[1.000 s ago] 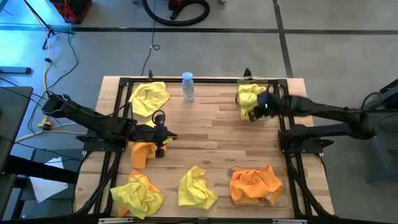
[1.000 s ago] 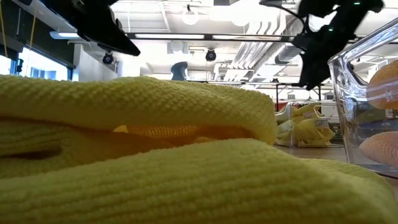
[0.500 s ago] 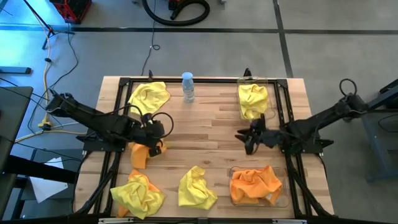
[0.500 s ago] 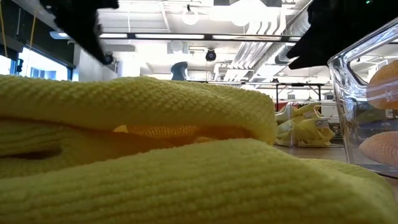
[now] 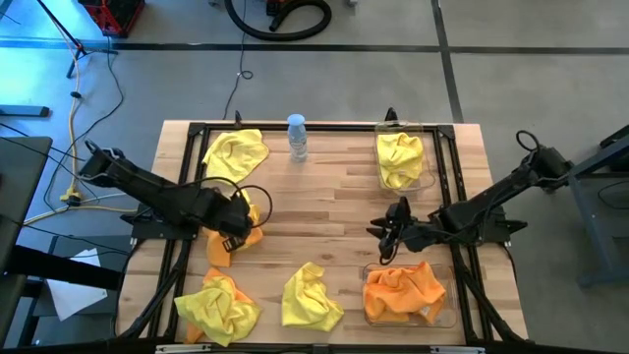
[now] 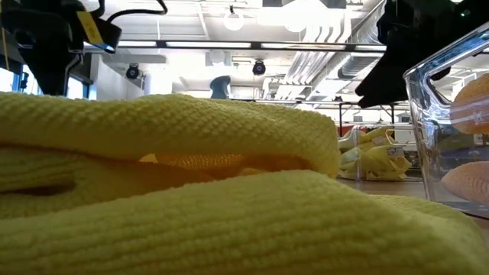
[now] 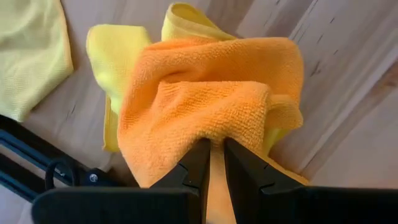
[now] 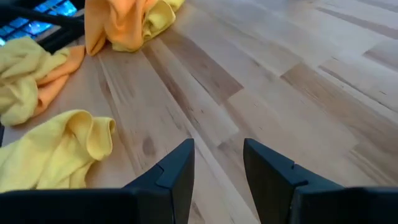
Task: Sort microfiber towel by color & place in baskets
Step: Put the orange microfiber cloth into the bottom transparent bin
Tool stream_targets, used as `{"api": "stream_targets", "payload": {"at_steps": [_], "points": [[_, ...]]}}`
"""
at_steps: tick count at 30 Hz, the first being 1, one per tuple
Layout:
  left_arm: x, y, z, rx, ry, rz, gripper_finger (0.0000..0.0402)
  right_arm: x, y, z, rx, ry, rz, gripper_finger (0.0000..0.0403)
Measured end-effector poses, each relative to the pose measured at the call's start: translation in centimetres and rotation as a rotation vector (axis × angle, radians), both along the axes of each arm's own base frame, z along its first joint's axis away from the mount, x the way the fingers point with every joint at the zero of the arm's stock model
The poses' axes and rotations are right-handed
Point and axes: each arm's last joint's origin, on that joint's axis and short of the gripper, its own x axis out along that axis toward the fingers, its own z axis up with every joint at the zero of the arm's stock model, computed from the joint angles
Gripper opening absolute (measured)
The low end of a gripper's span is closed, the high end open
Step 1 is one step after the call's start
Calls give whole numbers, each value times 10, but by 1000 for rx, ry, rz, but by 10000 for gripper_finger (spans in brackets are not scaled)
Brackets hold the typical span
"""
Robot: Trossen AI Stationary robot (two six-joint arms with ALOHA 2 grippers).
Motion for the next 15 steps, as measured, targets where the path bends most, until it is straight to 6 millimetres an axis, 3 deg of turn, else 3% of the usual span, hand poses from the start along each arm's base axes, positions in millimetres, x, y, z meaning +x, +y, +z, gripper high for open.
{"api": "stream_targets", "payload": {"at_steps": [10,15], "points": [[17,-7,-28,10,167,-72,34,1,1,3,6,-26,28,133],[27,-12,-45,-25,241,-126,4,1,1,3,6,-26,29,133]]}}
